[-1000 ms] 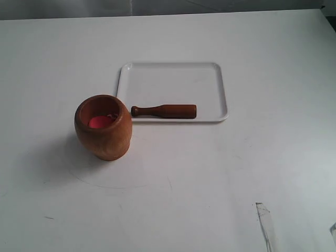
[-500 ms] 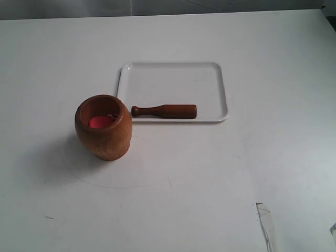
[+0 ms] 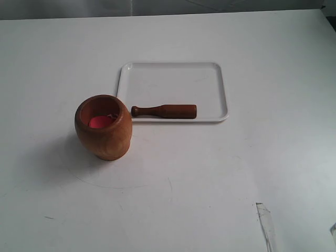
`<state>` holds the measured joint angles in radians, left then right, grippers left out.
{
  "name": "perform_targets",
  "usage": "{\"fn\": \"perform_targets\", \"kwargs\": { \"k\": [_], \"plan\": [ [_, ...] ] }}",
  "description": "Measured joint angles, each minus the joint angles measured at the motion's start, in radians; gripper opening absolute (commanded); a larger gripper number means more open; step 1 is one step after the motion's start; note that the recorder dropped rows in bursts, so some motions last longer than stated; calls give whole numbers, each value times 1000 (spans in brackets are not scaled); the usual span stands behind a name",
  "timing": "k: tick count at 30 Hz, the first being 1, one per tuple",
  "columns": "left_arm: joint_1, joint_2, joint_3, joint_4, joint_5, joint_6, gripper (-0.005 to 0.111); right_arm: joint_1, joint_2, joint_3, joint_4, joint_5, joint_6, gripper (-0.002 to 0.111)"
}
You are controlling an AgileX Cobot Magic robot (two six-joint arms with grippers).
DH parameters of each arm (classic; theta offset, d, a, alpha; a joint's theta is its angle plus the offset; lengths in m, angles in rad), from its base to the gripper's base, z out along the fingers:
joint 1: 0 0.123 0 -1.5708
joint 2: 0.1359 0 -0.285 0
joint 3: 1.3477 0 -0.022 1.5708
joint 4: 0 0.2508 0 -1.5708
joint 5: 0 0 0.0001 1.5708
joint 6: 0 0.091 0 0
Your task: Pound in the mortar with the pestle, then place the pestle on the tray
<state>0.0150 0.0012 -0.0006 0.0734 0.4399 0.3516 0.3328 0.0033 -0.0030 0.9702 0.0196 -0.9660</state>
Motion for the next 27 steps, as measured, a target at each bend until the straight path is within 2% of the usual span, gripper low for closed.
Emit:
{"fn": "perform_targets", "kwargs": {
  "k": [9,12,18,27],
  "plan": [
    [0,0,0,0,0,0,0,-3,0,0,-714,58,647,0],
    [0,0,0,0,0,0,0,-29,0,0,-848,103,752,0],
    [0,0,0,0,0,0,0,-137,0,0,-908,160,793,0],
    [0,0,0,0,0,0,0,-158,0,0,-941,173,840,0]
  ]
}}
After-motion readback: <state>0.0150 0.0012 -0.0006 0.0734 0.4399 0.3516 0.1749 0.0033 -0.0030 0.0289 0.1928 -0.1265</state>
